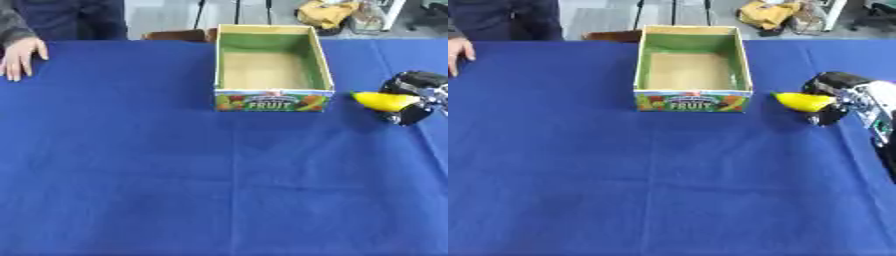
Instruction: Pick up objects on the table and place them in the box.
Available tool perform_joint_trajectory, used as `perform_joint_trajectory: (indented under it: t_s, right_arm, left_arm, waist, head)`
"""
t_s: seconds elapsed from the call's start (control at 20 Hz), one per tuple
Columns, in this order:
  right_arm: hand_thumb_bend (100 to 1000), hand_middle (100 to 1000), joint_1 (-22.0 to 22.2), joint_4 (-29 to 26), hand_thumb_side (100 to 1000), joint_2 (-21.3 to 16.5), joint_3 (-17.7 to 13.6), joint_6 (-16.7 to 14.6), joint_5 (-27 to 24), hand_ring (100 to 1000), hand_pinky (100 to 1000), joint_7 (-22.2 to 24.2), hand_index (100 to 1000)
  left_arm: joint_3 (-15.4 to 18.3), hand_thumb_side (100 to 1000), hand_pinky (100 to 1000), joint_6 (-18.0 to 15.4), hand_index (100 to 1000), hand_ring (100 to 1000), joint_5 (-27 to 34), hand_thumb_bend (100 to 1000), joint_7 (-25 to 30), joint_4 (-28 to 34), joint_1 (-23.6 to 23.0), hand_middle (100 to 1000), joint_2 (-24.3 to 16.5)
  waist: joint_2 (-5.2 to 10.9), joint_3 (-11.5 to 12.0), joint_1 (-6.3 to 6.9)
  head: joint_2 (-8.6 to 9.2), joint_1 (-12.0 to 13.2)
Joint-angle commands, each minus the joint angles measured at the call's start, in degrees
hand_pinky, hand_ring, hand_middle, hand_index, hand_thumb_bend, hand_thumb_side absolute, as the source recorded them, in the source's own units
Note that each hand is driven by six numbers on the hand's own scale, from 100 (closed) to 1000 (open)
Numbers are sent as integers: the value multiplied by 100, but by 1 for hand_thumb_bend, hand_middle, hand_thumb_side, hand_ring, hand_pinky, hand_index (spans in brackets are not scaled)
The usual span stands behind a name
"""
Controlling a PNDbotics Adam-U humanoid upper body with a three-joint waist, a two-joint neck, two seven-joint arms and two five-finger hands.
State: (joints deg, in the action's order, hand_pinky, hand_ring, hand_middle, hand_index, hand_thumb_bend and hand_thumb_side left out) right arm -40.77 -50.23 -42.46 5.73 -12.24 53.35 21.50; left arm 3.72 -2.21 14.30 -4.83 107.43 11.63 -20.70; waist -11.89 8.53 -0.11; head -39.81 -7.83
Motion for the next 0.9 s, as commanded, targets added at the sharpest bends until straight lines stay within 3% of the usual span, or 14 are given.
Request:
perform_joint_trajectory:
  t_s: [0.05,0.9]
  right_arm:
    - [313,640,-71,-142,100,-248,-4,-20,-64,752,749,-9,746]
    - [287,631,-90,-223,100,-267,22,-53,-42,751,750,34,738]
  left_arm:
    - [23,780,610,-15,741,697,-1,514,15,110,68,660,-105]
    - [29,777,610,-17,740,697,-7,519,13,106,55,660,-123]
  waist:
    - [120,-9,-12]
    - [176,-29,-33]
  head:
    - [-52,10]
    - [-62,8]
